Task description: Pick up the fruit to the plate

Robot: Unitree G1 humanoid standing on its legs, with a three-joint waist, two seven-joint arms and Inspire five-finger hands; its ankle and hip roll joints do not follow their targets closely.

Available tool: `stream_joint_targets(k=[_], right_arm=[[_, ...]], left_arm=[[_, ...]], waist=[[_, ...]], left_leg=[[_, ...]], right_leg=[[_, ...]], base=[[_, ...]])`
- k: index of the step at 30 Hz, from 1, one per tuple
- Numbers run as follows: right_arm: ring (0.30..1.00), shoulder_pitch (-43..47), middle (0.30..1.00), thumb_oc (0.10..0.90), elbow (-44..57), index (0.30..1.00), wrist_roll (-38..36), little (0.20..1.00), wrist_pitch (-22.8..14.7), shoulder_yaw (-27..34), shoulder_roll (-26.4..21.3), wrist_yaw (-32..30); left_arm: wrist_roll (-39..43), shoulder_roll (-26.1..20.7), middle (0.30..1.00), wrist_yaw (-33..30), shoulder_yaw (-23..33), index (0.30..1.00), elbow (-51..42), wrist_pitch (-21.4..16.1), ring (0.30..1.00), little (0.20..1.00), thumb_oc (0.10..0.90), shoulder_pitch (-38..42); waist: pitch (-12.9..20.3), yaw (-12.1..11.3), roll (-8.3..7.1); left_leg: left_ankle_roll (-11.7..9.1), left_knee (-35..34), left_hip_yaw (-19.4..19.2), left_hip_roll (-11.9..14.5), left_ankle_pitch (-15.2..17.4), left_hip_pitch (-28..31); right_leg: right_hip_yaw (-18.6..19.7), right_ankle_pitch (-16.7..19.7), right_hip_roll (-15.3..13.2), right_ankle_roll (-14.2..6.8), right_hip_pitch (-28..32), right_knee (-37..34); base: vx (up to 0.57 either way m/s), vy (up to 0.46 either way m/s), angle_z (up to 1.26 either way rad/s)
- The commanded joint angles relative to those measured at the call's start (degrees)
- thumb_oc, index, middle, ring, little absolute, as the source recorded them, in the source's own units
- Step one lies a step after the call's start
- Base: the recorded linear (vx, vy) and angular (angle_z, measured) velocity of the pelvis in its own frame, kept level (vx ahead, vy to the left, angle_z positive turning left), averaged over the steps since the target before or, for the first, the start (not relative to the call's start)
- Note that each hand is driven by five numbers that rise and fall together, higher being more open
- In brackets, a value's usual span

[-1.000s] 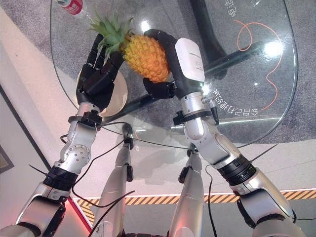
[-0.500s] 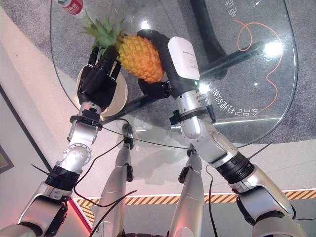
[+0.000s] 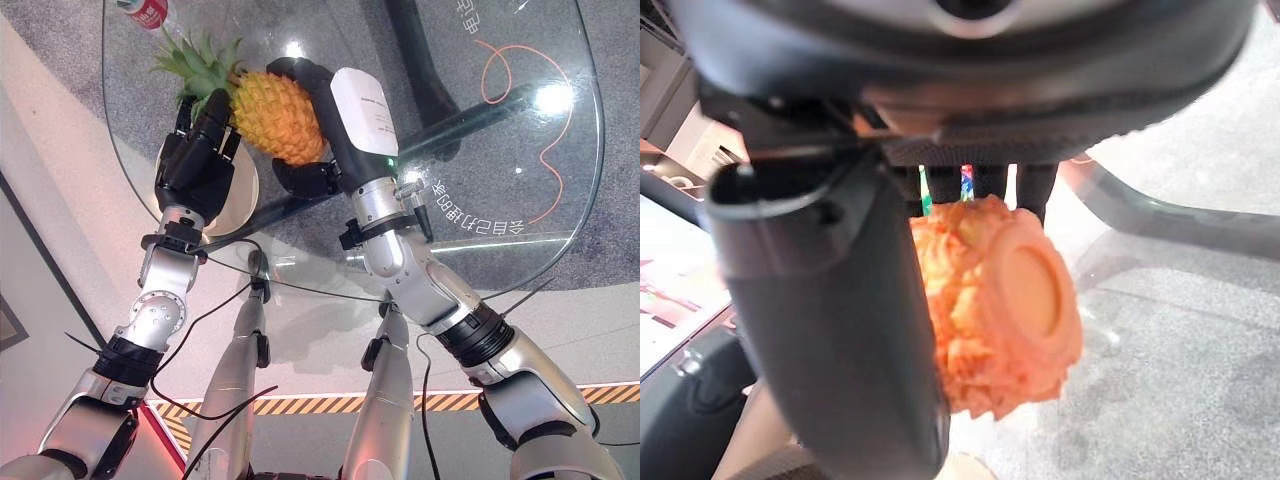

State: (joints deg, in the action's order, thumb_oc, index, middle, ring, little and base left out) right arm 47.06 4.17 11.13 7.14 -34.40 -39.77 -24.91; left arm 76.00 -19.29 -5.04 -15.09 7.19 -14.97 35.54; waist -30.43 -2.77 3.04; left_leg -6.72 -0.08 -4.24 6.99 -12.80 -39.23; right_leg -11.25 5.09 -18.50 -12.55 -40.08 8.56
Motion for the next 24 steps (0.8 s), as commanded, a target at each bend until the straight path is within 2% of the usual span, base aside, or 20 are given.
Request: stream_joint_targets(k=[1, 2, 3, 4, 8, 24], right_arm=[[0.3, 9.6, 0.3, 0.1, 13.8, 0.3, 1.4, 0.2, -5.1, -2.6, -1.1, 0.0], [0.3, 9.9, 0.3, 0.1, 13.9, 0.3, 1.4, 0.2, -5.1, -2.5, -1.2, 0.1], [0.3, 9.8, 0.3, 0.1, 13.9, 0.3, 1.2, 0.2, -4.9, -2.7, -1.2, 0.0], [0.3, 10.2, 0.3, 0.1, 13.9, 0.3, 1.1, 0.2, -4.9, -2.7, -1.4, -0.1], [0.3, 10.2, 0.3, 0.1, 13.8, 0.3, 1.6, 0.2, -4.9, -2.8, -1.2, -0.1], [0.3, 12.0, 0.3, 0.1, 14.1, 0.3, 4.2, 0.2, -4.2, -4.1, -2.2, 0.6]], left_arm=[[-1.3, -0.2, 0.9, 5.4, -1.5, 0.9, -10.9, -4.7, 0.9, 0.9, 0.8, 5.7], [-1.4, -0.3, 0.9, 5.6, -1.3, 0.9, -11.0, -4.8, 0.9, 0.9, 0.8, 6.0], [-2.0, -0.3, 0.531, 5.8, -1.4, 0.531, -11.1, -5.4, 0.531, 0.469, 0.369, 5.8], [-2.6, -0.3, 0.302, 5.6, -1.3, 0.302, -11.2, -5.6, 0.302, 0.203, 0.103, 6.1], [-5.1, -0.5, 0.3, 6.2, -1.6, 0.3, -11.3, -6.3, 0.3, 0.2, 0.1, 6.1], [-3.8, -1.5, 0.3, 7.8, -2.0, 0.3, -10.2, -5.9, 0.3, 0.2, 0.1, 7.3]], waist=[[0.6, 0.1, -0.54], [0.6, 0.1, -0.57], [0.6, 0.0, -0.58], [0.6, 0.1, -0.64], [0.6, 0.0, -0.7], [0.6, 0.1, -0.89]], left_leg=[[-1.3, 0.9, 0.0, 0.9, 3.0, 2.8], [-1.2, 0.9, 0.1, 0.7, 2.6, 2.3], [-1.3, 0.8, 0.1, 0.8, 3.0, 2.9], [-1.2, 0.9, 0.1, 0.7, 2.6, 2.3], [-1.2, 0.9, 0.2, 0.7, 2.7, 2.3], [-1.2, 0.8, 0.2, 0.9, 2.7, 2.4]], right_leg=[[-2.8, 5.5, -0.8, -1.4, 2.2, -2.7], [-2.8, 5.9, -0.9, -1.4, 1.8, -2.8], [-2.8, 5.5, -0.8, -1.4, 2.3, -2.7], [-2.8, 5.9, -0.9, -1.3, 1.9, -2.8], [-2.8, 5.9, -0.8, -1.3, 1.9, -2.8], [-2.8, 6.0, -0.8, -1.4, 1.9, -3.0]], base=[[0.0, 0.0, 0.0], [0.0, 0.0, 0.0], [0.0, 0.0, 0.0], [0.0, 0.0, 0.0], [0.0, 0.0, 0.0], [0.0, 0.0, 0.0]])
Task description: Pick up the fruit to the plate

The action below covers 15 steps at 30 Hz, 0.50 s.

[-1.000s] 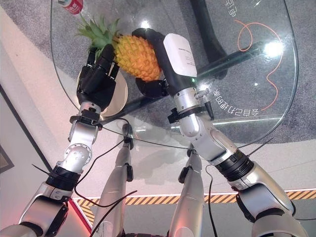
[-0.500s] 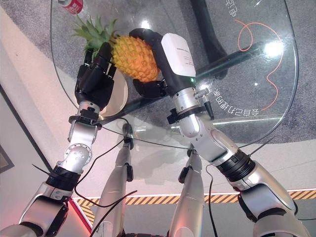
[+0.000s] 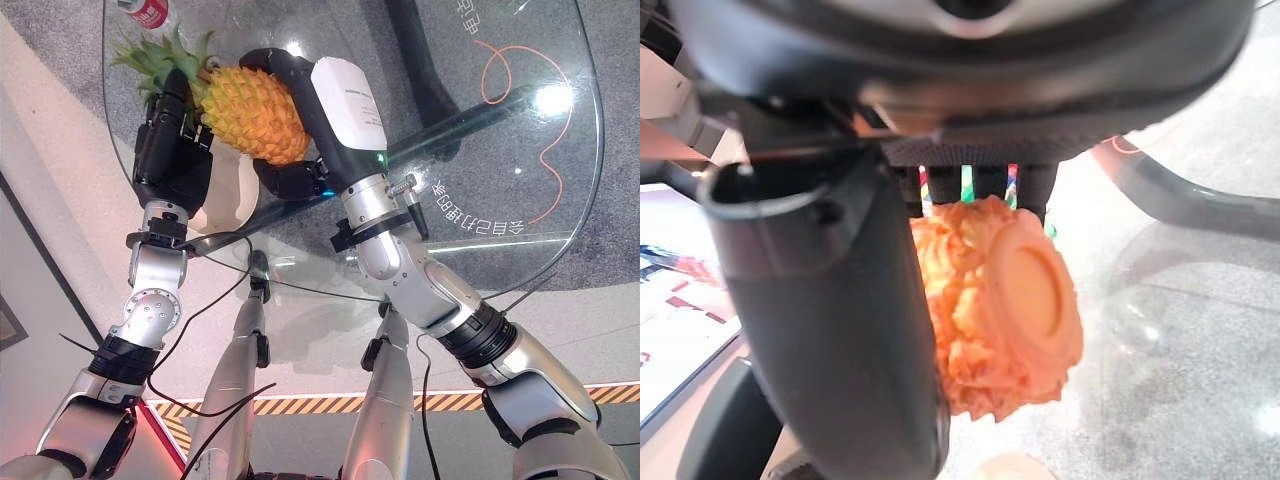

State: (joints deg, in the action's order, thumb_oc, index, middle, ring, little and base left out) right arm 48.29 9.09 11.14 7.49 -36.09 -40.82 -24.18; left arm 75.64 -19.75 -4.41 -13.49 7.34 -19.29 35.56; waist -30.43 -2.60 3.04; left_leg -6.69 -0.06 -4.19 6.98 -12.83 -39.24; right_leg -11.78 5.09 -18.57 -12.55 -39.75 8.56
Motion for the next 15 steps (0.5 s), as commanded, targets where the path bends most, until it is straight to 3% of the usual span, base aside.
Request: stream_joint_targets(k=[1, 8, 9, 10, 11, 15], right_arm=[[0.3, 10.8, 0.3, 0.1, 9.2, 0.3, 4.1, 0.2, -4.5, -2.5, -1.2, -0.1], [0.3, 10.9, 0.3, 0.1, 9.5, 0.3, 3.8, 0.2, -4.1, -2.7, -1.4, -0.8], [0.509, 10.8, 0.509, 0.344, 9.5, 0.509, 3.4, 0.444, -3.9, -2.5, -1.5, -1.0], [0.509, 10.6, 0.509, 0.344, 9.4, 0.509, 3.5, 0.444, -4.1, -2.4, -1.4, -1.4], [0.9, 10.4, 0.9, 0.8, 9.4, 0.9, 3.6, 0.9, -3.9, -2.2, -1.4, -1.7], [0.9, 10.0, 0.9, 0.8, 8.4, 0.9, 3.4, 0.9, -4.3, -1.5, -0.9, -2.9]], left_arm=[[-3.4, -0.9, 0.3, 7.2, -3.6, 0.3, -10.4, -1.6, 0.3, 0.2, 0.1, 7.2], [-3.2, -1.0, 0.3, 7.2, -3.7, 0.3, -10.6, -1.8, 0.3, 0.2, 0.1, 7.2], [-3.1, -1.1, 0.3, 7.1, -3.7, 0.3, -10.8, -1.9, 0.3, 0.2, 0.1, 7.1], [-3.1, -1.1, 0.3, 6.9, -3.6, 0.3, -10.9, -1.9, 0.3, 0.2, 0.1, 7.0], [-3.3, -1.0, 0.3, 6.7, -3.7, 0.3, -10.9, -2.2, 0.3, 0.2, 0.1, 7.0], [-3.5, -0.7, 0.3, 6.2, -3.4, 0.3, -10.3, -3.0, 0.3, 0.2, 0.1, 7.1]], waist=[[0.6, 0.0, -0.89], [0.6, -0.1, -0.89], [0.6, -0.1, -0.88], [0.6, -0.1, -0.86], [0.6, 0.0, -0.82], [0.6, 0.1, -0.89]], left_leg=[[-1.3, 0.8, 0.1, 0.9, 2.7, 2.5], [-1.2, 0.7, 0.1, 0.9, 2.7, 2.5], [-1.2, 0.8, 0.1, 0.8, 2.7, 2.5], [-1.2, 0.8, 0.2, 0.8, 2.7, 2.5], [-1.2, 0.8, 0.2, 0.8, 2.7, 2.4], [-1.2, 0.8, 0.1, 0.8, 2.7, 2.3]], right_leg=[[-2.2, 6.0, -0.7, -1.4, 1.6, -3.0], [-2.2, 6.0, -0.7, -1.4, 1.7, -3.1], [-2.2, 6.0, -0.7, -1.4, 1.7, -3.1], [-2.2, 6.0, -0.7, -1.4, 1.6, -3.1], [-2.1, 6.0, -0.7, -1.4, 1.6, -3.0], [-2.1, 6.0, -0.6, -1.4, 1.4, -3.0]], base=[[0.0, 0.0, 0.0], [0.0, 0.0, 0.0], [0.0, 0.0, 0.0], [0.0, 0.0, 0.0], [0.0, 0.0, 0.0], [0.0, 0.0, 0.0]])
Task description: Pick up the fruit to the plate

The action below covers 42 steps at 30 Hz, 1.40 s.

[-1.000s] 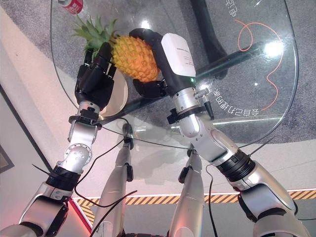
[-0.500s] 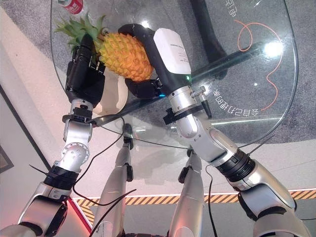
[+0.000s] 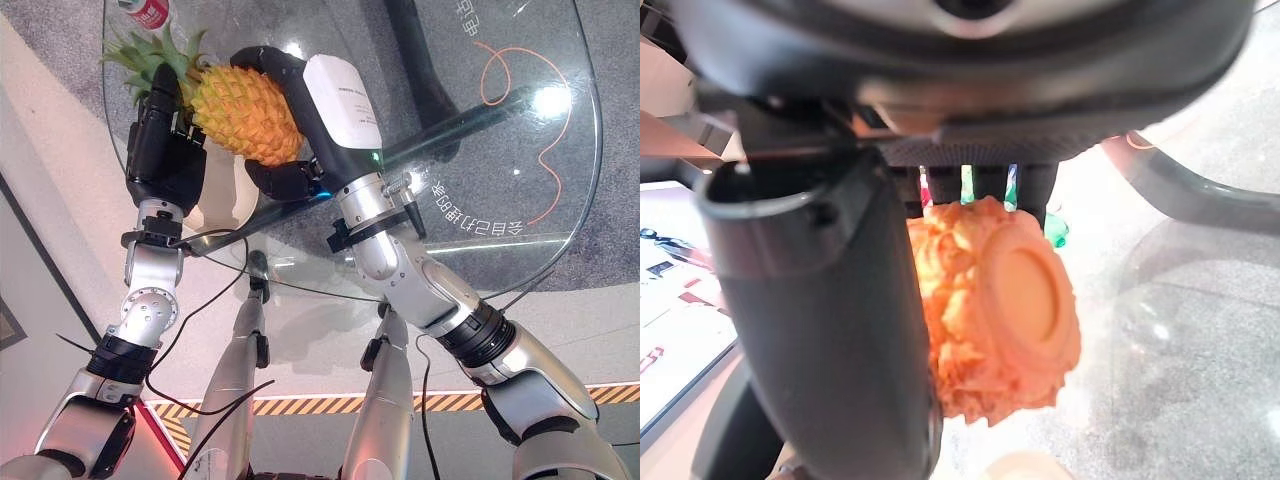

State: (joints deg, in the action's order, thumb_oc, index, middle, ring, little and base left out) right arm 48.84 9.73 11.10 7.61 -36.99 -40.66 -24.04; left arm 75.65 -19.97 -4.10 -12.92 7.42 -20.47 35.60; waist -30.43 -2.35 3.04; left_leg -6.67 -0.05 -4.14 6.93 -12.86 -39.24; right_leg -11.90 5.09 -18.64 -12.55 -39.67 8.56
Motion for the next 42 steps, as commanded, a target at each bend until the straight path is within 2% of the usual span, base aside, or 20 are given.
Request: stream_joint_targets(k=[1, 12, 20, 26, 32, 42], right_arm=[[0.9, 9.3, 0.9, 0.8, 7.9, 0.9, 3.4, 0.9, -4.2, -0.3, -0.9, -3.3], [0.9, 7.8, 0.9, 0.8, 7.5, 0.9, 4.1, 0.9, -4.3, 1.8, 0.4, -4.4], [0.9, 7.2, 0.9, 0.8, 7.3, 0.9, 4.6, 0.9, -4.5, 2.7, 0.7, -4.7], [0.9, 6.9, 0.9, 0.8, 6.8, 0.9, 4.7, 0.9, -4.9, 3.6, 0.8, -4.8], [0.9, 6.8, 0.9, 0.8, 6.2, 0.9, 5.2, 0.9, -5.5, 3.9, 1.6, -4.9], [0.9, 7.2, 0.9, 0.8, 6.1, 0.9, 5.5, 0.9, -5.2, 4.1, 2.2, -4.8]], left_arm=[[-4.0, -0.3, 0.3, 5.5, -3.9, 0.3, -10.4, -2.2, 0.3, 0.2, 0.1, 7.1], [-8.5, 0.7, 0.3, 0.8, -2.1, 0.3, -10.2, -6.1, 0.3, 0.2, 0.1, 6.7], [-17.5, 0.7, 0.3, -7.4, 0.0, 0.3, -9.5, -10.3, 0.3, 0.2, 0.1, 6.3], [-22.7, 0.5, 0.3, -12.9, 1.9, 0.3, -9.6, -12.0, 0.3, 0.2, 0.1, 6.3], [-24.8, 1.1, 0.3, -17.4, 3.6, 0.3, -8.7, -13.9, 0.3, 0.2, 0.1, 6.5], [-26.4, 2.1, 0.3, -20.7, 5.7, 0.3, -7.9, -15.8, 0.3, 0.2, 0.1, 6.7]], waist=[[0.6, -0.1, -0.94], [0.6, -0.2, -1.12], [0.6, -0.3, -1.14], [0.6, -0.6, -1.19], [0.6, -0.7, -1.34], [0.6, -0.8, -1.44]], left_leg=[[-1.2, 0.8, 0.1, 0.8, 2.8, 2.4], [-1.2, 1.1, 0.4, 0.7, 3.0, 2.1], [-1.3, 0.8, 0.5, 0.8, 2.9, 2.2], [-1.4, 0.8, 0.7, 0.8, 2.8, 1.9], [-1.5, 0.9, 0.8, 0.8, 2.8, 1.9], [-1.6, 0.7, 0.7, 1.0, 2.7, 1.9]], right_leg=[[-1.9, 6.0, -0.5, -1.4, 1.4, -3.0], [-1.8, 5.8, -0.4, -1.2, 1.2, -2.9], [-1.9, 5.7, -0.4, -1.2, 1.2, -2.8], [-2.0, 5.5, -0.4, -1.1, 1.0, -2.5], [-2.0, 5.2, -0.2, -1.0, 1.1, -2.3], [-2.0, 4.9, -0.1, -0.8, 1.0, -2.1]], base=[[0.0, 0.0, 0.0], [0.0, 0.0, 0.0], [0.0, 0.0, 0.0], [0.0, 0.0, 0.0], [0.0, 0.0, 0.0], [0.0, 0.0, 0.0]])
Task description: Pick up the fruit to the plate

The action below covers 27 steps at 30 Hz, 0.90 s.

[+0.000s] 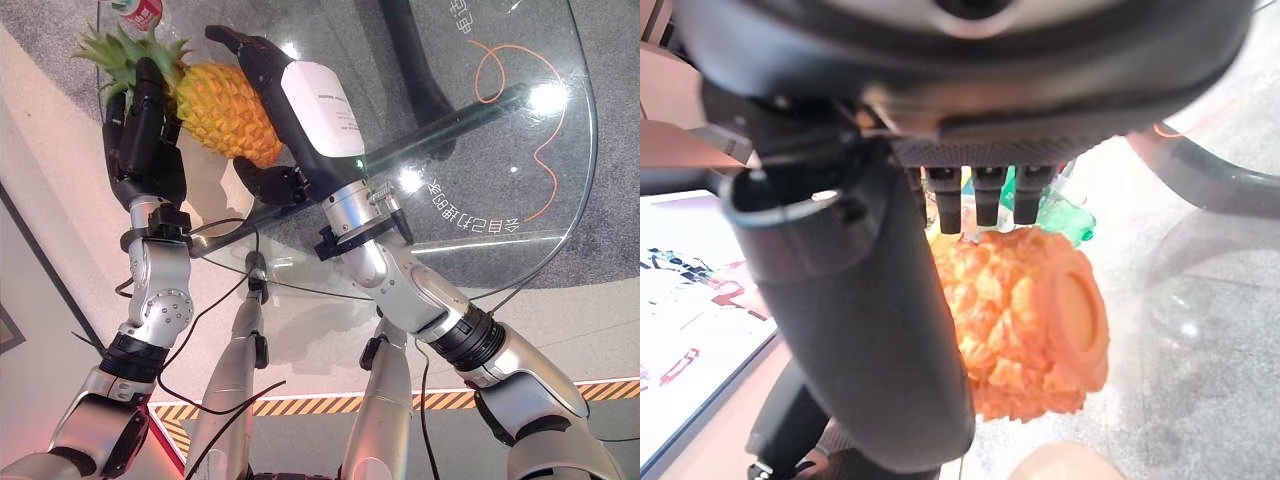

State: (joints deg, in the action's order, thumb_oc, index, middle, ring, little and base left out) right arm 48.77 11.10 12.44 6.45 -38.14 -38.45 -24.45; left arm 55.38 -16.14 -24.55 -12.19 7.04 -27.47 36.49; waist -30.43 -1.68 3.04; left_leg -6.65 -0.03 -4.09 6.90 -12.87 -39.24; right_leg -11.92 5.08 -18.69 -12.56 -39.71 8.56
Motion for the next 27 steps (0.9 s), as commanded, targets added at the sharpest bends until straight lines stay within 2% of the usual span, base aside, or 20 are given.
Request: stream_joint_targets(k=[1, 21, 27], right_arm=[[0.9, 7.2, 0.9, 0.8, 4.8, 0.9, 4.2, 0.9, -4.1, 5.2, 0.0, -4.4], [0.9, 7.1, 0.9, 0.8, 4.4, 0.9, 5.2, 0.9, -4.3, 5.6, 1.1, -4.2], [0.9, 7.1, 0.9, 0.8, 4.0, 0.9, 4.4, 0.9, -2.4, 5.6, 0.9, -5.4]], left_arm=[[-6.2, -1.7, 0.3, -0.6, 5.2, 0.3, -7.6, -9.0, 0.3, 0.2, 0.1, 5.8], [-12.9, -0.6, 0.3, -12.5, 8.3, 0.3, -6.9, -13.2, 0.3, 0.2, 0.1, 6.5], [-17.6, -1.1, 0.3, -16.5, 9.0, 0.3, -6.5, -13.0, 0.3, 0.2, 0.1, 7.0]], waist=[[0.6, -1.5, -1.43], [0.6, -1.9, -1.63], [0.6, -1.8, -1.74]], left_leg=[[-1.7, 0.6, 0.7, 1.0, 2.7, 2.0], [-1.8, 0.1, 0.9, 1.0, 2.5, 2.5], [-1.9, -0.3, 0.7, 1.1, 2.3, 2.7]], right_leg=[[-2.0, 4.9, 0.0, -0.8, 1.1, -2.2], [-2.2, 4.7, -0.2, -0.8, 1.6, -2.3], [-2.1, 4.8, 0.0, -0.8, 1.8, -2.6]], base=[[0.0, 0.0, 0.0], [0.0, 0.0, 0.0], [0.0, 0.0, 0.0]])
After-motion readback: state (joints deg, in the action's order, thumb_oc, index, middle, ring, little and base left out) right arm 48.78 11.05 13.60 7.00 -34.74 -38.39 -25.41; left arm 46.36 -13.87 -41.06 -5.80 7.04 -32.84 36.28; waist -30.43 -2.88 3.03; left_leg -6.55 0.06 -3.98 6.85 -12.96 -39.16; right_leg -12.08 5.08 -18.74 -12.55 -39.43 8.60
